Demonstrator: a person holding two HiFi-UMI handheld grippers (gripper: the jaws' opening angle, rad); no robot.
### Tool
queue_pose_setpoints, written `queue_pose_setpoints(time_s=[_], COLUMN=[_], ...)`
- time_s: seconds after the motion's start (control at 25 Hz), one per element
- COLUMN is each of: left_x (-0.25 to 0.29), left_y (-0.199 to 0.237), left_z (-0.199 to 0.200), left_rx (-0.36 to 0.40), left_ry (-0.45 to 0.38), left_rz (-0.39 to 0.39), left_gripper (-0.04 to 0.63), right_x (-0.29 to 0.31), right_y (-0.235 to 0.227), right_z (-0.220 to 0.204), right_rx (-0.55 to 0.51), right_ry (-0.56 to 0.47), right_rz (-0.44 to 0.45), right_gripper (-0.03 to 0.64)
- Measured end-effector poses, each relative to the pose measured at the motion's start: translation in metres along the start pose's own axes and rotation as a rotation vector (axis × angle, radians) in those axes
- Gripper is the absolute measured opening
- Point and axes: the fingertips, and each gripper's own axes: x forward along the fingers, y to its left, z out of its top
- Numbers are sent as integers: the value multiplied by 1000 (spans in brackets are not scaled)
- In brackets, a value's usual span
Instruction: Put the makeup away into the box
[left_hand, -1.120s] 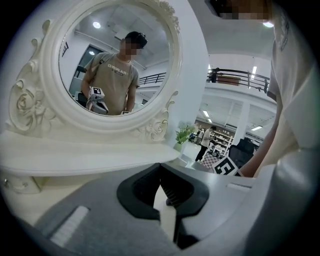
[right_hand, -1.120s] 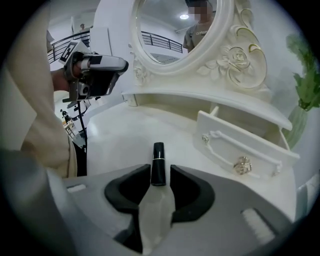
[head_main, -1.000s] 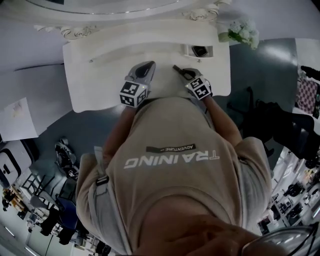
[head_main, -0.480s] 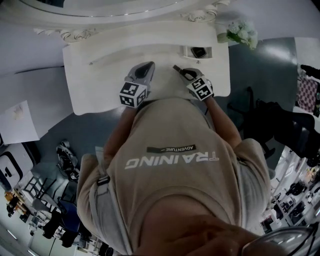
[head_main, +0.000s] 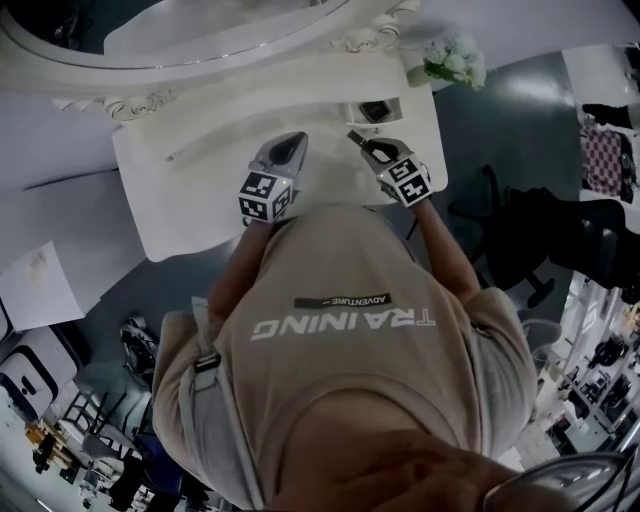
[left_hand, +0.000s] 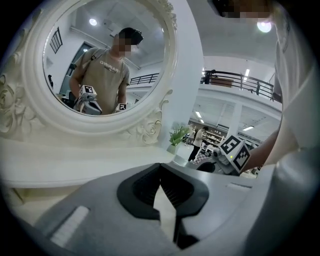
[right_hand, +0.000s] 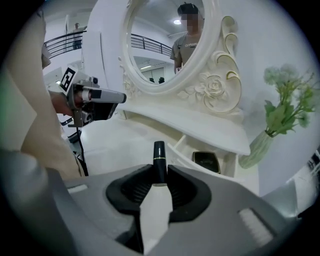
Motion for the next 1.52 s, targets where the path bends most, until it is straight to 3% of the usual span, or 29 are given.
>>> queue_pose_setpoints(time_s=[0.44, 1.2, 1.52], left_x=[5, -28, -31], left_y=[-12, 9, 15], left_z=[2, -10, -14], left_rx=[17, -36, -52], left_ry=[6, -12, -9], left_rz=[-35, 58, 63], left_gripper=[6, 6, 6], right_x=[-15, 28, 49], right_y=[-41, -75, -82], right_z=[8, 18, 19], right_rx=[22, 23, 110], right_ry=[92, 327, 367], right_rz=[-34, -87, -99], right_gripper=[101, 101, 101])
